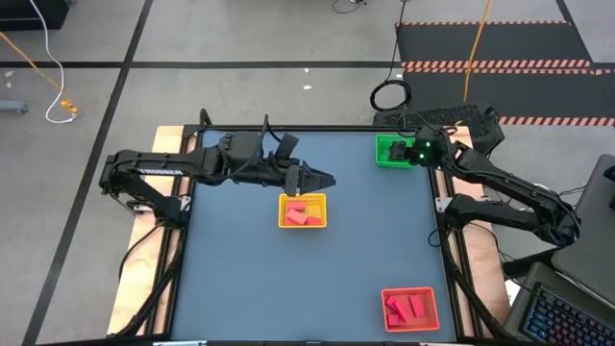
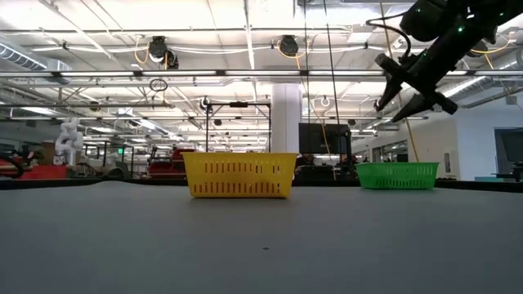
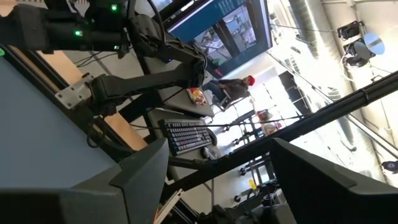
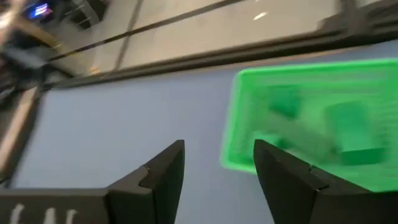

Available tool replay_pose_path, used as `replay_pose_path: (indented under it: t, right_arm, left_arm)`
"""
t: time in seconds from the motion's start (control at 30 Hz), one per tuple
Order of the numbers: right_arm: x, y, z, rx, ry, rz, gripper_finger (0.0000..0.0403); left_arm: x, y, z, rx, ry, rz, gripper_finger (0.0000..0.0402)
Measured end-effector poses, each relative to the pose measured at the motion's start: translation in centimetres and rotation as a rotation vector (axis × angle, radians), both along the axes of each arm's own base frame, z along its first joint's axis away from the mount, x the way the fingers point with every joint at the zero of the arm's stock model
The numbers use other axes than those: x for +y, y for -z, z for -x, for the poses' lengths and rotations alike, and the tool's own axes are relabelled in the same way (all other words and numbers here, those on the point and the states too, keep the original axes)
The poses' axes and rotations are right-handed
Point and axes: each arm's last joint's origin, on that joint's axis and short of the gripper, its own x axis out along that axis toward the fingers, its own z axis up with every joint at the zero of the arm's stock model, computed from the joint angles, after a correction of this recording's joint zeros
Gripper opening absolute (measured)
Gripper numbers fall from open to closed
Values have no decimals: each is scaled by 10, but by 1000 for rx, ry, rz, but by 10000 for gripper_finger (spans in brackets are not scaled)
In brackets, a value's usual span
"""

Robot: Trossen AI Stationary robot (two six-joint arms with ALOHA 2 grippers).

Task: Sort & place blocks by color
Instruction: Adjust the red block in the orange basket

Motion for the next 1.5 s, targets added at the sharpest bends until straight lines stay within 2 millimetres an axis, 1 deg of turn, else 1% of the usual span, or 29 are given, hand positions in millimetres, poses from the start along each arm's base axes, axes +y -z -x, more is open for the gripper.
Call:
replay_pose_path:
  t: [0.07,0.17,0.27,0.33,0.47,0.73,0.87,1.07,1.17,1.37,1.5]
  right_arm:
    - [1,-3,-4,-72,-87,-25,191]
    - [4,-12,-10,-222,-271,-57,190]
    - [11,-21,-14,-356,-485,-85,184]
    - [20,-25,-15,-406,-613,-124,179]
    - [45,-28,-14,-434,-825,-206,169]
    - [94,-22,-5,-322,-1090,-385,160]
    - [114,-21,-4,-288,-1186,-482,160]
    - [140,-16,-8,-190,-1224,-552,159]
    - [155,-12,-14,-143,-1247,-571,159]
    - [190,-5,-31,-118,-1271,-631,159]
    - [211,-3,-39,-21,-1287,-700,159]
  left_arm:
    - [0,0,0,2,0,0,280]
    - [1,3,0,34,-4,-12,280]
    - [5,12,1,122,-21,-28,280]
    - [7,19,2,193,-31,-37,280]
    - [8,29,5,302,-34,-42,280]
    - [8,30,6,312,-36,-27,280]
    - [8,30,6,313,-40,-11,280]
    - [5,30,6,312,-29,-24,280]
    - [2,30,6,309,-12,-62,280]
    - [2,34,7,343,37,-145,280]
    - [2,39,10,398,56,-200,280]
